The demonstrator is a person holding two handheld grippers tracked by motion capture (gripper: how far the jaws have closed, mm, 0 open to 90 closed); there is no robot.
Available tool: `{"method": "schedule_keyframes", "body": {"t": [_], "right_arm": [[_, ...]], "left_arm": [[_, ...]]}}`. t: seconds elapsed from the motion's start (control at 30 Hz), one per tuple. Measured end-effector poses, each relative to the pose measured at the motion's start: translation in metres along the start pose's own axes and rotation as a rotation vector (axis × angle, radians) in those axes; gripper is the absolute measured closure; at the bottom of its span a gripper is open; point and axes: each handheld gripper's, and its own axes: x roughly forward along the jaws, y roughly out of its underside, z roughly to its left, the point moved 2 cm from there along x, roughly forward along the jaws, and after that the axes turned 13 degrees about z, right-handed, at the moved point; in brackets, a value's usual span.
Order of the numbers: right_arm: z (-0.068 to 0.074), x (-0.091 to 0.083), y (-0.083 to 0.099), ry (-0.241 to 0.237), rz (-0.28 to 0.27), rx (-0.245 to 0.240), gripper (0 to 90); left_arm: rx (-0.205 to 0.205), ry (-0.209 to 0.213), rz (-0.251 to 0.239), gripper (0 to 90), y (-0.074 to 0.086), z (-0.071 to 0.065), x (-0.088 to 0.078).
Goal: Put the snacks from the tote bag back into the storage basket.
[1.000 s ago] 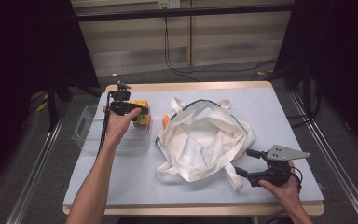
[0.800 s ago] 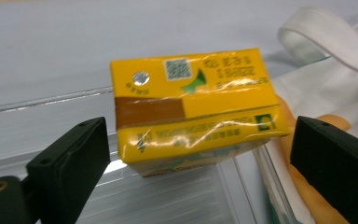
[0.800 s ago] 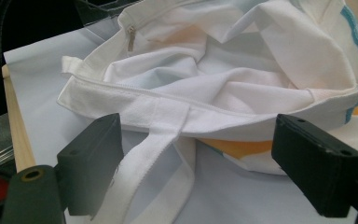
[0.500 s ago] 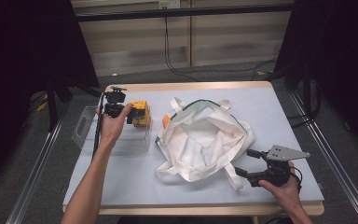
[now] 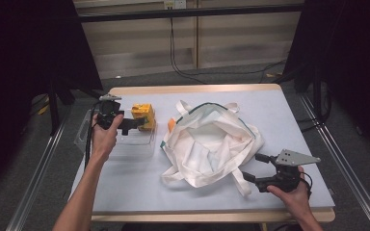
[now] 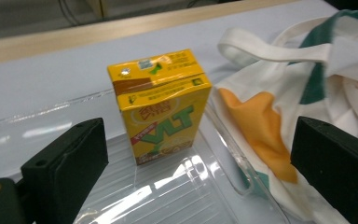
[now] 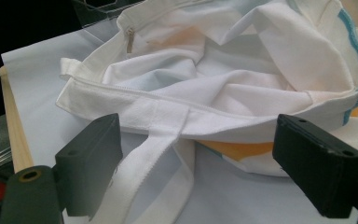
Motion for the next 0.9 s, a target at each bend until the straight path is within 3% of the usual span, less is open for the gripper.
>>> {"method": "schedule_keyframes", "body": {"t": [0.13,0.23,0.33,0.47,0.57,0.67,0.7,0.77,0.9], "right_arm": [[0.0,0.0,0.0,0.0,0.0,0.0,15.3],[0.001,0.0,0.0,0.001,0.0,0.0,15.3],[0.001,0.0,0.0,-0.001,-0.001,-0.002,15.3],[0.001,0.0,0.0,-0.001,0.0,0.001,15.3],[0.001,0.0,0.0,0.002,0.003,0.003,15.3],[0.002,0.0,0.0,0.001,0.003,0.003,15.3],[0.001,0.001,0.0,0.002,0.002,0.003,15.3],[0.001,0.0,0.0,0.002,0.002,0.006,15.3],[0.001,0.0,-0.001,0.005,0.001,0.004,15.3]], "left_arm": [[0.033,-0.003,-0.022,3.8,0.009,-0.004,-0.01],[0.045,0.02,-0.066,4.3,0.019,-0.007,-0.019],[0.057,0.056,-0.073,3.7,0.03,-0.009,-0.023],[0.077,0.007,-0.077,3.8,0.044,-0.012,-0.028],[0.096,0.016,-0.099,3.7,0.052,-0.013,-0.033],[0.079,0.045,-0.104,2.8,0.061,-0.017,-0.036],[0.071,0.042,-0.1,3.0,0.064,-0.019,-0.037],[0.097,0.015,-0.102,3.1,0.072,-0.022,-0.038],[0.098,0.027,-0.119,3.5,0.085,-0.029,-0.042]]}}
